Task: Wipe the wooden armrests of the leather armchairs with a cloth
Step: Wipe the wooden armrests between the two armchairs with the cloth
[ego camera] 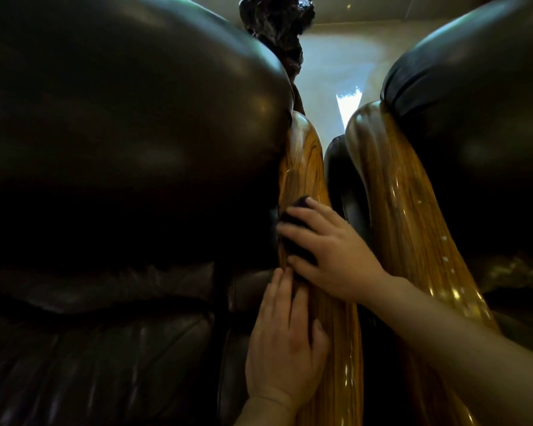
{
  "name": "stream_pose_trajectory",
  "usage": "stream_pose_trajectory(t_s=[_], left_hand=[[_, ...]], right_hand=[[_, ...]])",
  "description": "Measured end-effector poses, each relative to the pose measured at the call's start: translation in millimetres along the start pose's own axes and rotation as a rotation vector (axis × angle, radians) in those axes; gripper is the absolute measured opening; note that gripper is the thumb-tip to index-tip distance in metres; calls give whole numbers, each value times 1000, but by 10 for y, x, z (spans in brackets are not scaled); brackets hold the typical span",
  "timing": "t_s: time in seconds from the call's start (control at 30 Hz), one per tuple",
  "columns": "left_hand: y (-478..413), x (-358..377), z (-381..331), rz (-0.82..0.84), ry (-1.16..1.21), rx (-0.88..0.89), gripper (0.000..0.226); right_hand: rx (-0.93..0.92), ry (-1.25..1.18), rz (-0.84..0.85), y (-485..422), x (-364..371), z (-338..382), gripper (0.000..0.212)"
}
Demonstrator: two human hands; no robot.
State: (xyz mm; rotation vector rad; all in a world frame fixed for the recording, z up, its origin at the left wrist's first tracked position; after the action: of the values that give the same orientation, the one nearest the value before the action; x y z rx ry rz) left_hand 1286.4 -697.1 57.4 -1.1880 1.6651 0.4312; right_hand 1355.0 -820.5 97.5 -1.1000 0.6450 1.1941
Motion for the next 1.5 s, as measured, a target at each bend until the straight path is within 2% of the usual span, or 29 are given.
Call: stream_pose_trajectory(t_s=[0.03, 0.1, 0.23, 0.3, 0.37, 0.47, 0.57, 0.67, 0.73, 0.8, 0.9, 1.07, 1.2, 1.27, 1.37, 1.5], left_hand=[[-1, 1, -1, -1, -7, 2, 57], [-3, 2, -2, -17, -6, 5, 57], [-12, -28, -16, -45, -23, 16, 56], [-6, -21, -11, -47, -33, 16, 55], [4, -15, -9, -37, -18, 18, 55], [-16, -2, -2, -26, -4, -1, 55], [-13, -17, -22, -24, -9, -17, 55], [-1, -8, -14, -12, -29, -9, 56], [5, 5, -25, -11, -73, 17, 59], [7, 15, -70, 6, -88, 56, 64], [3, 38, -131, 30, -95, 108, 66], [7, 40, -114, 39, -101, 97, 64], [2, 42, -105, 26, -73, 102, 63], [4, 63, -96, 40, -80, 96, 63], [9, 70, -83, 42, -84, 88, 62], [-12, 55, -74, 28, -65, 88, 61]], right_hand=[[-77, 64, 27, -54, 64, 48, 49], [-67, 113, 6, -336, 99, -43, 47], [189, 132, -55, -790, 130, -313, 53], [240, 85, -109, -666, 132, -257, 49], [99, 77, -103, -400, 146, -69, 45], [-58, 136, 14, -388, 146, -93, 53], [112, 205, -12, -823, 120, -366, 65], [348, 103, -80, -991, 124, -530, 68], [404, 55, -128, -815, 112, -505, 65], [267, 82, -161, -531, 68, -313, 58], [79, 109, -96, -417, 55, -246, 54], [350, 32, -114, -883, 51, -535, 59], [107, 87, -120, -475, 81, -298, 52], [84, 97, -79, -624, 89, -402, 55], [235, 77, -38, -1082, 171, -612, 62], [576, -193, -163, -1226, 106, -1037, 55]])
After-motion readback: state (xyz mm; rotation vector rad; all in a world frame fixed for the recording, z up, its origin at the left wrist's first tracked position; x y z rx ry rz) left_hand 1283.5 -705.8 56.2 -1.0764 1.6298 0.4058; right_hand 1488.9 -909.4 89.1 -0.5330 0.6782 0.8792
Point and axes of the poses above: each hand's wrist, its own y-axis away from the middle knuckle, its own x-axis out of the palm, z = x × y, the point moved 9 cm from there along -y, towards the middle knuckle, and after that the axes turned 9 degrees about -z, right-handed, at the moved point
